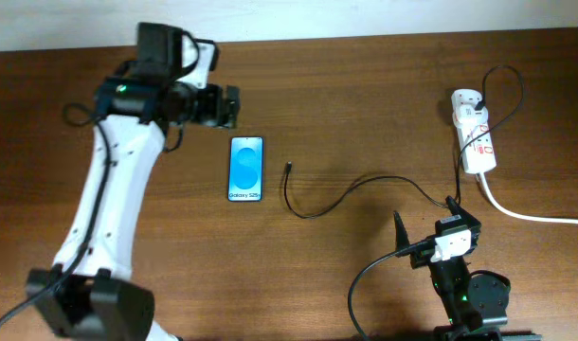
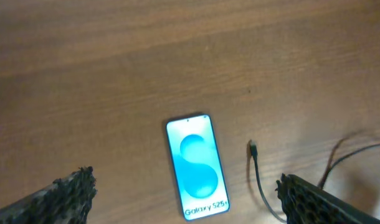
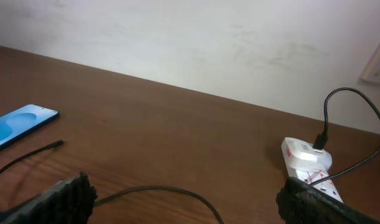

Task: Plug charger to phone and switch on socket
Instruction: 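Reach the left gripper forward over the Galaxy S25+ phone, then close the left gripper on the phone's top edge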

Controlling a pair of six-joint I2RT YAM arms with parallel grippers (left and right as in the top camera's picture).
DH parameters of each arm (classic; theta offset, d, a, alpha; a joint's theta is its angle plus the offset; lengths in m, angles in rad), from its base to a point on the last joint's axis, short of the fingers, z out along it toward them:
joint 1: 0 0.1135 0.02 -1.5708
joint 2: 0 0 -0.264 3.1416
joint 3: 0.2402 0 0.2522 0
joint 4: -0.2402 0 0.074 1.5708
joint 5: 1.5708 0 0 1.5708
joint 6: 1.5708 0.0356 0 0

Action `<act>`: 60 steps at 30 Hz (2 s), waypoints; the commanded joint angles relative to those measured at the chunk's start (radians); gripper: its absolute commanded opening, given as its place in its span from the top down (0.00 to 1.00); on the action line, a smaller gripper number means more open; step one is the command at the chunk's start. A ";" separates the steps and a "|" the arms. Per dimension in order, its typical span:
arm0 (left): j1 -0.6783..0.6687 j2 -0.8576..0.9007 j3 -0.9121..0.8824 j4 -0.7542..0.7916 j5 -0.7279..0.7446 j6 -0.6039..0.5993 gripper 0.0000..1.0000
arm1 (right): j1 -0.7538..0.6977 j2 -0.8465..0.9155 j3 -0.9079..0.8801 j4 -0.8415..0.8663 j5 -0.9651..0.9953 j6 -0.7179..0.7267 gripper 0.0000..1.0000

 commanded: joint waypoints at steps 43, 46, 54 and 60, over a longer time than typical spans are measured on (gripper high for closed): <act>-0.162 0.521 -0.058 -0.052 -0.098 -0.399 0.00 | 0.010 -0.006 -0.005 -0.005 0.006 0.004 0.02; -0.162 0.521 -0.058 -0.050 -0.099 -0.431 0.01 | 0.010 -0.006 -0.005 -0.005 0.006 0.004 0.02; -0.162 0.521 -0.058 -0.014 -0.100 -0.412 0.01 | 0.010 -0.006 -0.005 -0.005 0.006 0.004 0.02; -0.162 0.521 -0.058 -0.035 -0.100 -0.366 0.16 | 0.010 -0.006 -0.005 -0.005 0.006 0.004 0.02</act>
